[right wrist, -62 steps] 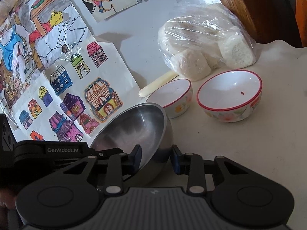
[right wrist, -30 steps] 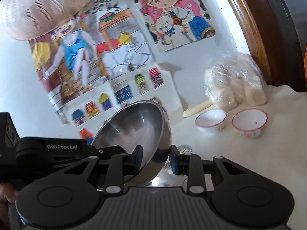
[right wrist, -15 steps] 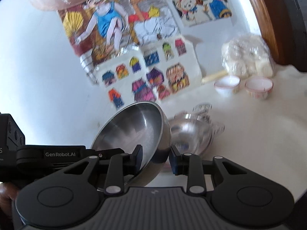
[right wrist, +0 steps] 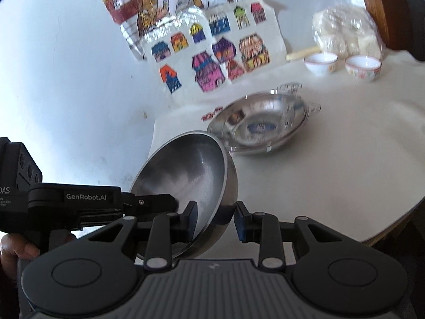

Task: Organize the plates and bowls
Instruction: 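Lower the steel bowl with both grippers onto the cloth beside the plate stack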

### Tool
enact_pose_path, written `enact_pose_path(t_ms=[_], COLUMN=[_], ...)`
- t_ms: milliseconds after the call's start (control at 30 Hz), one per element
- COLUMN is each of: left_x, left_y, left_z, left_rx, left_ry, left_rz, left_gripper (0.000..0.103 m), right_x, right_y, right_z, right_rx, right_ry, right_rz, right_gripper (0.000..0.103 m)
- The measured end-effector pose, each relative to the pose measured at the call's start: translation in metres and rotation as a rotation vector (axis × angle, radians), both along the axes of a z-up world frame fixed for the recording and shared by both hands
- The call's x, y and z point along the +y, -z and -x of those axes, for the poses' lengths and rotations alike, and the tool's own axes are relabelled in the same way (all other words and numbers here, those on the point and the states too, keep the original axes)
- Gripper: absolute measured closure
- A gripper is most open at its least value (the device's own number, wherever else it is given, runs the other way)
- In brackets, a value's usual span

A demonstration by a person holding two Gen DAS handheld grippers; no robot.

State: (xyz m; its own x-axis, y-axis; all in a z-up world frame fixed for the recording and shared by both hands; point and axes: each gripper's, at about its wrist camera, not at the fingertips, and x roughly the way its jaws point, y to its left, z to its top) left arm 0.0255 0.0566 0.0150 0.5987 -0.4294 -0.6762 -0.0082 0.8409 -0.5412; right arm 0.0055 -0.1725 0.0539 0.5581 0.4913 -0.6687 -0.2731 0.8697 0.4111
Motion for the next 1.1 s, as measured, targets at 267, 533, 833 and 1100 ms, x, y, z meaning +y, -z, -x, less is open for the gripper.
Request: enact_pose_path(t_ms=[267, 533, 833, 1100], left_x=[0.003, 0.004, 0.004, 0.010], left_y=[0.010, 0.011, 0.010, 0.006], left_z=[0.000, -0.007, -0.008, -0.009], left_rx=[0.046, 0.061, 0.065, 0.052], left_ry=[-0.012, -0.029, -0.033, -0.066], left_rz=[-0.019, -0.040, -0.040, -0.054], left_gripper=[0.086, 0.087, 0.086, 0.080], right_x=[0.003, 0.006, 0.006, 0.007], right_y=[0.014, 0.022, 0.026, 0.024], right_z=[0.001, -0.010, -0.013, -0.015], right_rx=[0.069, 0.102, 0.110, 0.075], right_ry=[-0.017, -0.023, -0.019, -0.015], right_rz=[-0.019, -0.034, -0.050, -0.033], right_gripper=[0.069, 0.068, 0.068, 0.067])
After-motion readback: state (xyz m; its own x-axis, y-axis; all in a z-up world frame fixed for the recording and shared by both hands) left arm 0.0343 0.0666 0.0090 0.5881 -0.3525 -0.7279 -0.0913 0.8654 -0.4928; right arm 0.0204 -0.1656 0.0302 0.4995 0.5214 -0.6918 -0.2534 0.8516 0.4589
